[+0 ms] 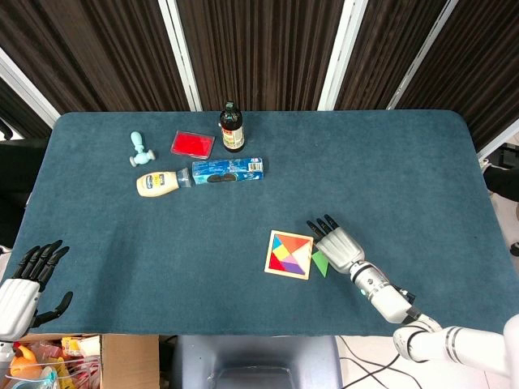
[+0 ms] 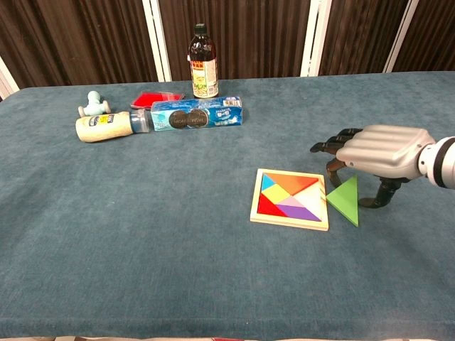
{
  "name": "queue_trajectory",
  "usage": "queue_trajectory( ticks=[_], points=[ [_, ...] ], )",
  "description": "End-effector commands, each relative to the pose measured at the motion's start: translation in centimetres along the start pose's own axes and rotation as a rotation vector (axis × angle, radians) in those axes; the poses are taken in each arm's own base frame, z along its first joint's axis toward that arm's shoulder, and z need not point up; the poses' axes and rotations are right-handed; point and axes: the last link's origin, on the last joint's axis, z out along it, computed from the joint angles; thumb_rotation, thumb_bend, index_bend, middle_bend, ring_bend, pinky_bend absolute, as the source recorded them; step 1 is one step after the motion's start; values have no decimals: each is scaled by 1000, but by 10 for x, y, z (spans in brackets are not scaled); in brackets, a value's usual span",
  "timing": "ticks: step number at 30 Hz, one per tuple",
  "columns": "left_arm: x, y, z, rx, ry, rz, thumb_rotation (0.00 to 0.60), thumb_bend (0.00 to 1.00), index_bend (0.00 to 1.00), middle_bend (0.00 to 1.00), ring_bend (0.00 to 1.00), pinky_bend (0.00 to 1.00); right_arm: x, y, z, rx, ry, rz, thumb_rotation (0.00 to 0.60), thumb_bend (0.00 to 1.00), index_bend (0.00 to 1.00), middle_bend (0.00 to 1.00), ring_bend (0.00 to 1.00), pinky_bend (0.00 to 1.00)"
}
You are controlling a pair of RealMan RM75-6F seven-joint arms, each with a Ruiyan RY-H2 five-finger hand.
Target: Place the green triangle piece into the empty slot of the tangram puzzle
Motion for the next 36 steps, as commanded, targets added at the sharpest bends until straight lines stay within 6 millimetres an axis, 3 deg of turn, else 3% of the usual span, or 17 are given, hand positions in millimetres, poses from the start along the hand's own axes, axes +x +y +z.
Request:
queue_trajectory(
  ticks=[1,6,13,24,36],
  points=[
    [0,0,0,1,-1,0,600,410,0,0,0,17,6,3,-9,-7,36,-2,600,456,706,0,0,0],
    [-1,3,-1,-5,-1,5,600,412,0,0,0,16,23,7,-15,-18,103,16,600,457,706,0,0,0],
    [-1,4,-1,-10,-2,2,600,411,0,0,0,16,33,-2,-3,-11,126,16,600,456,706,0,0,0],
    [1,1,-1,-7,2,-3,600,413,0,0,0,16,23,-20,17,5,144,2,600,456,706,0,0,0],
    [1,1,-1,-8,-2,-2,600,410,0,0,0,17,19,-23,21,11,145,-11,600,457,706,0,0,0]
  ],
)
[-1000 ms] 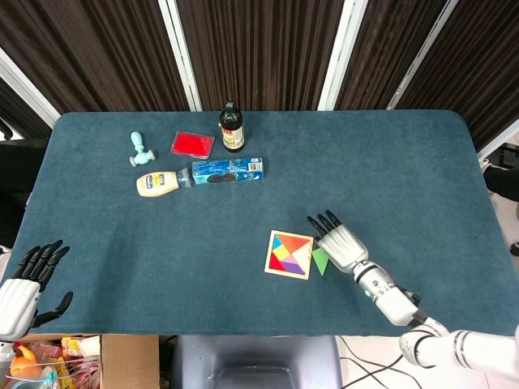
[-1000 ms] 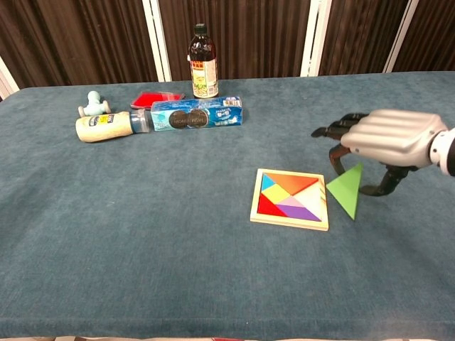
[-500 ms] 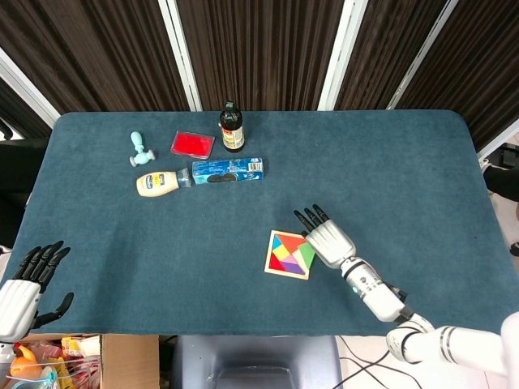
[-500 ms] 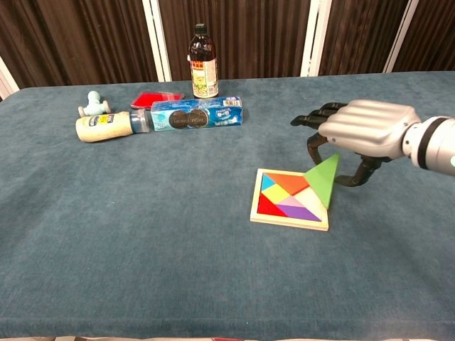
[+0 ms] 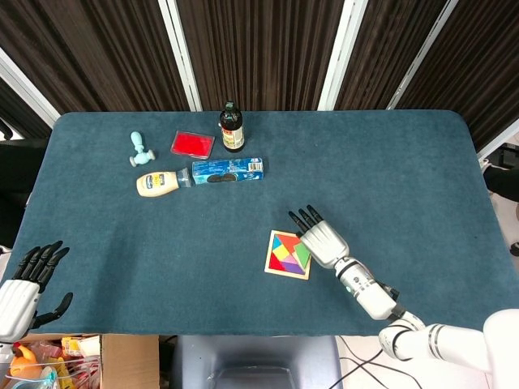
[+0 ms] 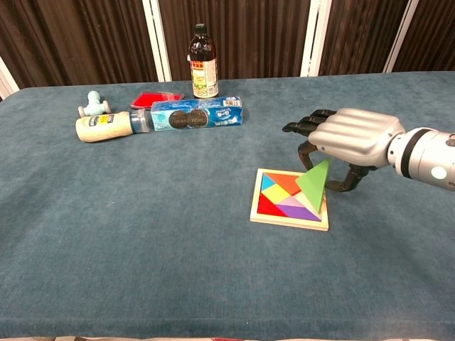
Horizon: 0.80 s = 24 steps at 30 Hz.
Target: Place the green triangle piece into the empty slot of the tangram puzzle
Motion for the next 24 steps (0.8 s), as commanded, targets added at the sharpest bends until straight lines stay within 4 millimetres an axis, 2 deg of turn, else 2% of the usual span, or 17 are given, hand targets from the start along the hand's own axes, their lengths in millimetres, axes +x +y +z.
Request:
queue_trajectory(
  ticks=[1,19,24],
  points=[
    [0,0,0,0,0,0,600,411,0,0,0,17,-1,-1,0,3,-3,1,600,457,706,0,0,0],
    [0,0,-2,3,-3,0,600,409,0,0,0,16,-3,-8,-1,23,-6,7,600,456,702,0,0,0],
    [0,0,-2,6,-3,-1,600,410,0,0,0,16,-3,-8,-1,22,-10,7,600,456,665,0,0,0]
  ],
)
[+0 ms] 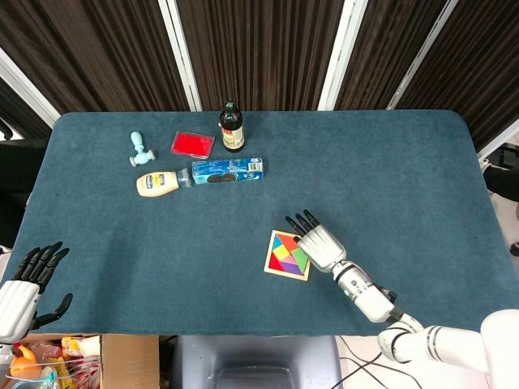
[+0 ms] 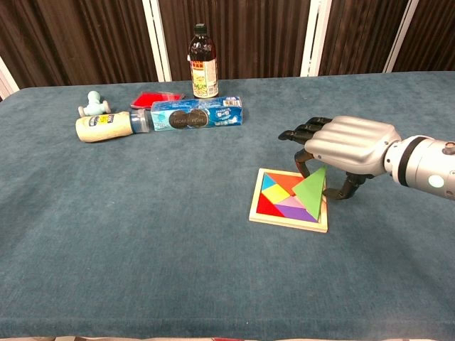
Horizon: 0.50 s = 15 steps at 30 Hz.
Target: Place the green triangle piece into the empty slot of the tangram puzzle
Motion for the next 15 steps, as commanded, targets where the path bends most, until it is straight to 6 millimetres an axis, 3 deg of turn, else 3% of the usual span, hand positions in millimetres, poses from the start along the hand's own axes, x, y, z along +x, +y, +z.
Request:
queue_trajectory(
  ticks=[1,8,15],
  points=[
    [0,-1,1,2,-1,0,600,410,0,0,0,16,-1,0,0,0,-3,0,600,457,648,0,0,0],
    [0,0,3,1,-2,-1,600,410,0,0,0,16,-2,2,-2,-4,-8,2,600,456,533,0,0,0],
    [0,0,3,4,-3,-1,600,410,0,0,0,16,-1,4,-2,-8,-8,2,600,456,493,0,0,0]
  ],
)
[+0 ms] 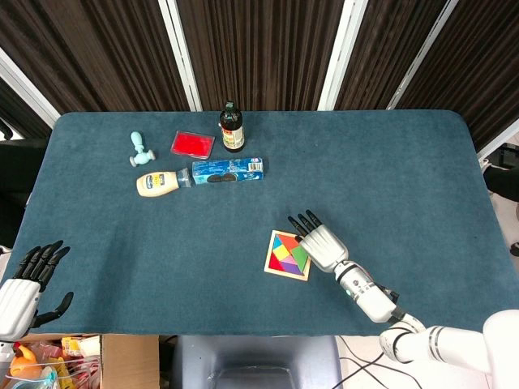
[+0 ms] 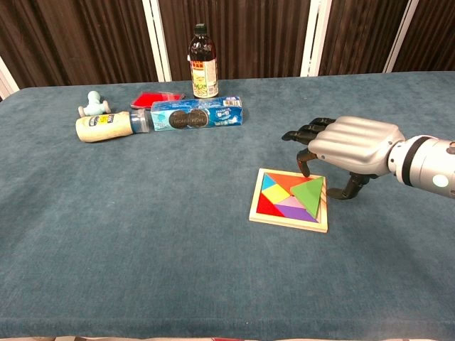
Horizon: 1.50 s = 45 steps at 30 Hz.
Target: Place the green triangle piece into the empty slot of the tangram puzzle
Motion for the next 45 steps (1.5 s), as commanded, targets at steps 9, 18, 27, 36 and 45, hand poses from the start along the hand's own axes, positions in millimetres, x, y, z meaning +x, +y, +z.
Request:
queue_trajectory(
  ticks=[9,18,27,36,45],
  points=[
    [0,-1,1,1,1,-1,600,413,0,0,0,16,2,2,-3,-1,8,17,600,456,482,0,0,0],
    [-1,-1,1,4,-5,4,600,413,0,0,0,16,-1,-16,-30,145,-1,11,600,457,414,0,0,0],
    [-1,0,1,2,-1,3,600,414,0,0,0,16,-6,-24,-32,173,-10,19,600,456,400,0,0,0],
    [0,-1,0,4,-1,3,600,413,0,0,0,17,-10,-21,-34,162,-18,14,600,456,426,0,0,0],
    [0,-1,1,5,1,1,600,413,0,0,0,17,-13,-17,-39,146,-32,12,600,456,436,0,0,0]
  ],
)
